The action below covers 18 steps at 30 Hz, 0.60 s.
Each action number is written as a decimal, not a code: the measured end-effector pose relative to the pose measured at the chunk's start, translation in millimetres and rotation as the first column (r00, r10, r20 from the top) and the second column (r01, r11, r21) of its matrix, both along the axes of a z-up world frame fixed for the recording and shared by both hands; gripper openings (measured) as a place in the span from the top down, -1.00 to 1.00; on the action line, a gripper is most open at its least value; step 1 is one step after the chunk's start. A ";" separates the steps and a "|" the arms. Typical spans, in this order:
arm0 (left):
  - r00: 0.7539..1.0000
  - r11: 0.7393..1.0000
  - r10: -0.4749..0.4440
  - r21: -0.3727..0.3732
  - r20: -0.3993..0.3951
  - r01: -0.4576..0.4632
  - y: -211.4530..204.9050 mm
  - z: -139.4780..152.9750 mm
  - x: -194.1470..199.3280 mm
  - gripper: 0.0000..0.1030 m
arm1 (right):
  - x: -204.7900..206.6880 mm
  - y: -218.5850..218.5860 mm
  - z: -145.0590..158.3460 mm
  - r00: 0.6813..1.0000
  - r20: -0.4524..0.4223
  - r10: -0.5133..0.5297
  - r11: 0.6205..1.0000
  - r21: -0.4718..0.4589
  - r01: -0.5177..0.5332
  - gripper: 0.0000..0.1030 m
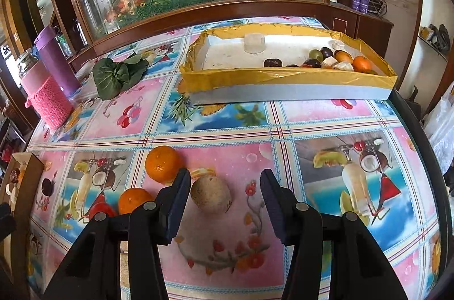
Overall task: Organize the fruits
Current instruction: 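Lower right tool around the brown round cake while left tool approaches a dark date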
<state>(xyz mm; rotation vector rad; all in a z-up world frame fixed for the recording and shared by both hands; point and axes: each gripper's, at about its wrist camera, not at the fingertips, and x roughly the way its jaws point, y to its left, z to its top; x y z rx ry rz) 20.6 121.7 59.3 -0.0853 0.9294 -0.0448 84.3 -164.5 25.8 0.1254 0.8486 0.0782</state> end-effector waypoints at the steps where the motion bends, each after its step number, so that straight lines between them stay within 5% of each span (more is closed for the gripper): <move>1: 1.000 1.000 -0.004 0.010 -0.004 0.004 -3.2 -2.9 6.6 -0.40 | 1.2 0.1 -1.9 1.000 0.002 0.008 1.000 -0.001 -0.008 -0.06; 3: 1.000 0.999 -0.008 0.034 -0.014 0.008 -8.8 -9.7 22.1 -0.39 | 1.8 -0.1 -3.5 0.999 0.008 0.032 0.999 0.011 -0.032 -0.03; 5: 1.000 0.999 -0.006 0.051 -0.020 0.007 -11.3 -15.6 33.8 -0.36 | 0.0 0.0 -1.6 0.999 0.022 0.044 0.999 -0.001 -0.044 0.25; 9: 0.998 0.995 0.009 0.098 -0.056 -0.003 -13.9 -31.2 49.7 -0.18 | -1.3 -2.6 -1.0 0.998 0.018 0.066 0.997 0.024 -0.067 0.44; 11: 0.997 0.996 0.017 0.089 -0.070 -0.010 -12.9 -36.4 51.3 0.00 | -0.9 -6.3 -0.5 0.997 0.007 0.072 0.996 0.056 -0.072 0.47; 13: 0.997 0.997 0.021 0.081 -0.079 -0.015 -11.2 -41.4 51.8 0.56 | 0.8 -16.2 -1.1 0.998 -0.010 0.064 0.991 0.119 -0.063 0.51; 16: 0.998 0.996 0.024 0.082 -0.061 -0.019 -9.9 -43.6 49.4 0.98 | 2.2 -31.6 -1.4 0.999 -0.026 0.047 0.976 0.213 -0.041 0.66; 18: 0.998 0.998 0.017 0.058 -0.053 -0.013 -9.5 -42.7 45.9 1.00 | 2.5 -38.6 -1.5 0.999 -0.031 0.032 0.969 0.246 -0.024 0.66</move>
